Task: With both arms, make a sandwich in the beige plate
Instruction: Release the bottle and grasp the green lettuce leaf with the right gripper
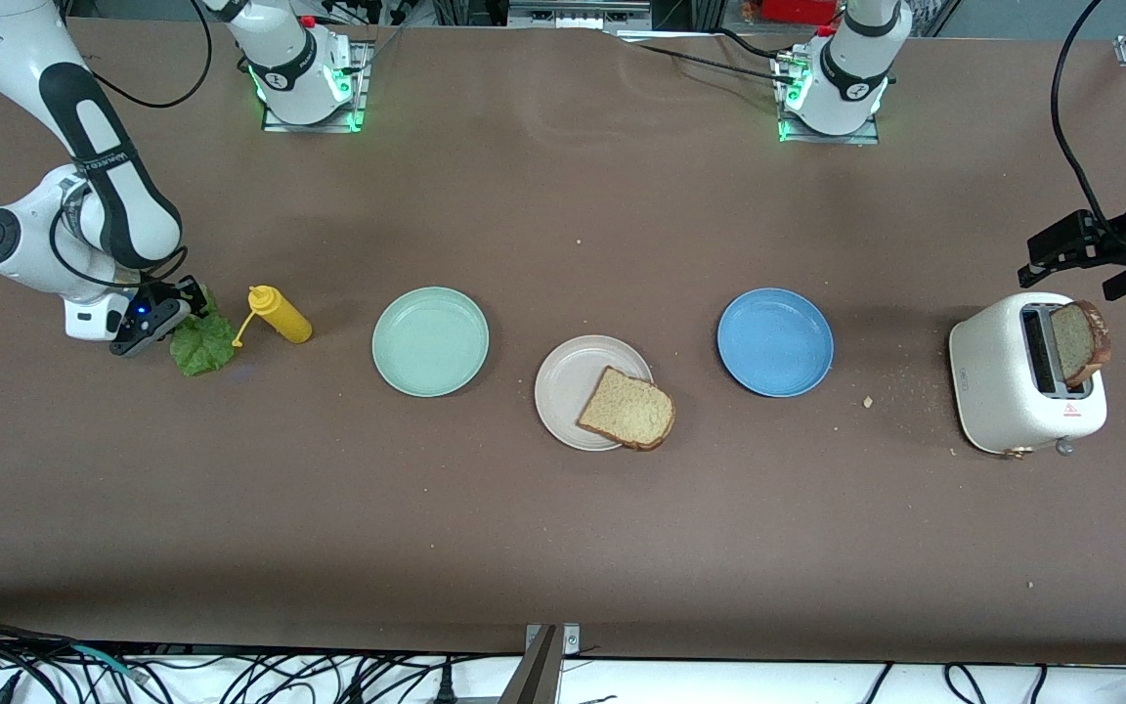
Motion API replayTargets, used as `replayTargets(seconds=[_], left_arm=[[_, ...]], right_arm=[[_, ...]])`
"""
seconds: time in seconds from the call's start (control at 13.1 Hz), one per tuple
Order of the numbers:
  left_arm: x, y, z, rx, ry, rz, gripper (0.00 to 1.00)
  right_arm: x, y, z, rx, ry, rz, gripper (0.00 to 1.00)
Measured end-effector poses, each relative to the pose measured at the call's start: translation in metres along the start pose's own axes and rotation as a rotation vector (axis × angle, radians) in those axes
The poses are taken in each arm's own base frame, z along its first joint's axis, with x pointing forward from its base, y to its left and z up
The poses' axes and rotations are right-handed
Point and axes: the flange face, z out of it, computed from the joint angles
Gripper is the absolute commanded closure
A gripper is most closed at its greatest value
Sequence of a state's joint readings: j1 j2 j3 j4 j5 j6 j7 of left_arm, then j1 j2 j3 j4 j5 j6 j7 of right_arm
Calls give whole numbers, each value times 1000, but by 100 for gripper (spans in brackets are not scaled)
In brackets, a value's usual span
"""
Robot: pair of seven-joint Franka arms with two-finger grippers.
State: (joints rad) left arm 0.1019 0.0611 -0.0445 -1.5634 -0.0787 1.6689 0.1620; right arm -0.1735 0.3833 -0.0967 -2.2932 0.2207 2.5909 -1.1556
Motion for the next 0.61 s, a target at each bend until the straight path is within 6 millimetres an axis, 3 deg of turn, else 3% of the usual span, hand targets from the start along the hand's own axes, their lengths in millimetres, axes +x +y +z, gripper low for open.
replayTargets(seconds=[0.23, 0.61], left_arm=[[0, 0, 0, 0, 0, 0, 0], [0, -1, 0, 0, -2, -1, 0]], right_arm=[[5, 0, -16, 25, 1, -6, 100], [22, 3, -73, 101, -1, -31, 100]])
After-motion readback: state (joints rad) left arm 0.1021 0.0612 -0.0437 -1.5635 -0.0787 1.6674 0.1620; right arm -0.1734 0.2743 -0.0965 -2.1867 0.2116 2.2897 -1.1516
